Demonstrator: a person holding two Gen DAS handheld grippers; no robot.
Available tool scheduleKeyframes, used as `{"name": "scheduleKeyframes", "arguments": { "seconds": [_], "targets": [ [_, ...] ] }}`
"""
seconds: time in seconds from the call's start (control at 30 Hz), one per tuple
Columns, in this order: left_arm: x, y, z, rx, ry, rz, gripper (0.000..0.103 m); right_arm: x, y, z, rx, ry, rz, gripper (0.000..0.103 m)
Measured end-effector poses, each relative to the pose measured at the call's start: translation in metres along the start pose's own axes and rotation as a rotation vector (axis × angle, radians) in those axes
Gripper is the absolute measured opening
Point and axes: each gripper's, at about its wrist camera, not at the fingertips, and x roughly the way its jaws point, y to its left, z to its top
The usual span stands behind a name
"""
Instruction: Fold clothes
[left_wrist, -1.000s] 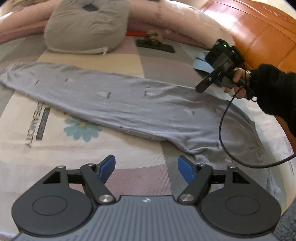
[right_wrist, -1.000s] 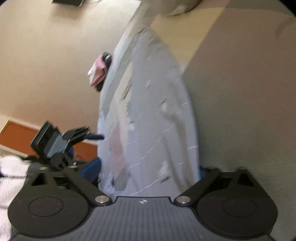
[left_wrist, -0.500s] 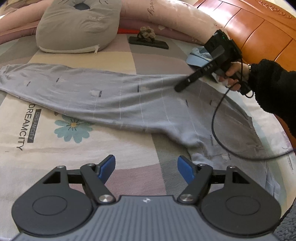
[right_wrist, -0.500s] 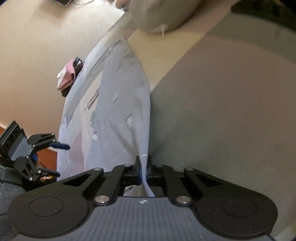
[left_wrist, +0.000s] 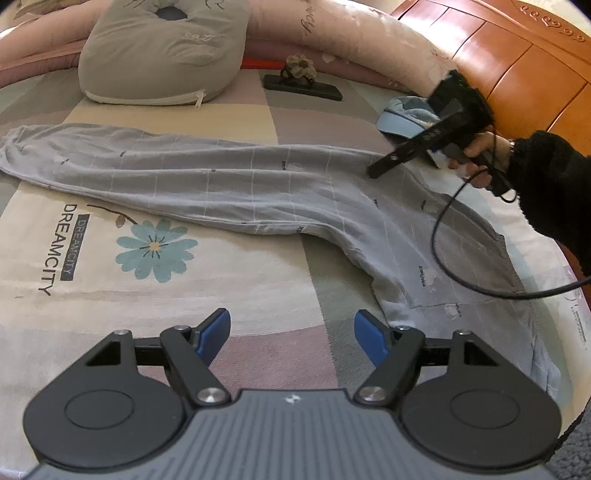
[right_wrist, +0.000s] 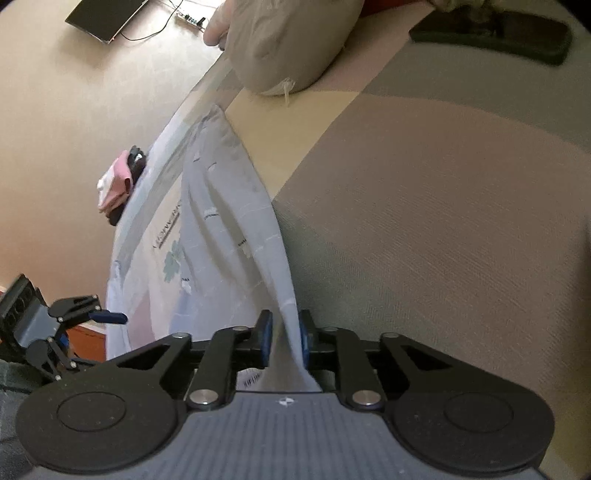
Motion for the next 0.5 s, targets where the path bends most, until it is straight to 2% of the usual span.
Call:
{"name": "scheduleKeyframes", "arguments": {
  "seconds": [0.07, 0.13, 0.3, 0.43, 0.5],
  "targets": [
    [0.002, -0.001, 0.0, 0.006, 0.001, -0.009, 0.075, -0.014, -0.001, -0.01, 0.012, -0.01, -0.026, 0.037],
    [0.003, -0.002, 0.0, 0.012, 0.002, -0.023, 0.075, -0.03, -0.005, -0.026, 0.041, -0.019, -0.059, 0.04],
    [0.006, -0.007, 0.002, 0.046, 0.002, -0.055, 0.075, -0.062, -0.008, -0.069, 0.111, -0.062, -0.159, 0.04],
    [0.006, -0.01, 0.003, 0.066, -0.002, -0.079, 0.075, -0.072, 0.001, -0.093, 0.111, -0.096, -0.28, 0.04],
    [0.006, -0.012, 0.003, 0.076, -0.001, -0.087, 0.075, -0.077, 0.006, -0.105, 0.11, -0.113, -0.34, 0.034]
  ]
}}
